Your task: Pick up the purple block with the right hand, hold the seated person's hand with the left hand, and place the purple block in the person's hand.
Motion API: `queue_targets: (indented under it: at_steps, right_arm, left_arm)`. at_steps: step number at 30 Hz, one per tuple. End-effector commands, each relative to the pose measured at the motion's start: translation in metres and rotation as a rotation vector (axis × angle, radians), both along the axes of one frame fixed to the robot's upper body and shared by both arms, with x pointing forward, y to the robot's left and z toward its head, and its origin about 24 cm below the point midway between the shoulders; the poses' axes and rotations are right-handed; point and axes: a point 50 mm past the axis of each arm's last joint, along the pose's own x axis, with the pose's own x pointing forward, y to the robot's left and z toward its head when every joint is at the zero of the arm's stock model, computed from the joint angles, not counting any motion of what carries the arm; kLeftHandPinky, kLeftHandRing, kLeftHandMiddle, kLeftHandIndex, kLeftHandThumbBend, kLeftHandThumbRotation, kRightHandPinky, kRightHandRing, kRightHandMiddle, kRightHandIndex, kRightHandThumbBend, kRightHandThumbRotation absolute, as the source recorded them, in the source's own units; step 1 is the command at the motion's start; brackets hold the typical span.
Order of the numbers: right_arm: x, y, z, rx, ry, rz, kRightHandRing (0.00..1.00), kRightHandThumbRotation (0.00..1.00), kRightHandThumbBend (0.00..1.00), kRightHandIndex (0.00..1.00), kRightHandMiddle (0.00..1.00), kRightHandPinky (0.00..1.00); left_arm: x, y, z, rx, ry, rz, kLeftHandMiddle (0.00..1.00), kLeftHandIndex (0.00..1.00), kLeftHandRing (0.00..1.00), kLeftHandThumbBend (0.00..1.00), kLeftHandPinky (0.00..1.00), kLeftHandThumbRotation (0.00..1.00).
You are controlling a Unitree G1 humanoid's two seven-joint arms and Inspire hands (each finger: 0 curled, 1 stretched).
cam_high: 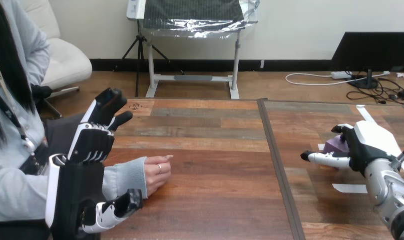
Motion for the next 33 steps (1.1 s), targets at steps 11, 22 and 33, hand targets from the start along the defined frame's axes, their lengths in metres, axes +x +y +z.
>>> queue_targets:
  at_steps: [11, 22, 33]
  right_arm:
    - [0.008, 0.009, 0.005, 0.004, -0.005, 0.025, 0.85, 0.7, 0.9, 0.87, 0.84, 0.74]
    - [0.006, 0.011, 0.002, 0.01, 0.0, 0.033, 0.84, 0.7, 0.91, 0.86, 0.83, 0.71]
    - [0.003, 0.014, -0.003, 0.023, 0.006, 0.037, 0.78, 0.69, 0.92, 0.86, 0.83, 0.65]
  left_arm:
    - [0.003, 0.003, 0.014, 0.018, -0.073, -0.017, 0.92, 0.9, 0.91, 1.0, 0.83, 0.64]
    - [0.002, 0.003, 0.015, 0.017, -0.064, -0.015, 0.92, 0.89, 0.91, 1.0, 0.84, 0.63]
    - [0.002, 0.002, 0.015, 0.012, -0.067, -0.015, 0.92, 0.89, 0.91, 1.0, 0.84, 0.64]
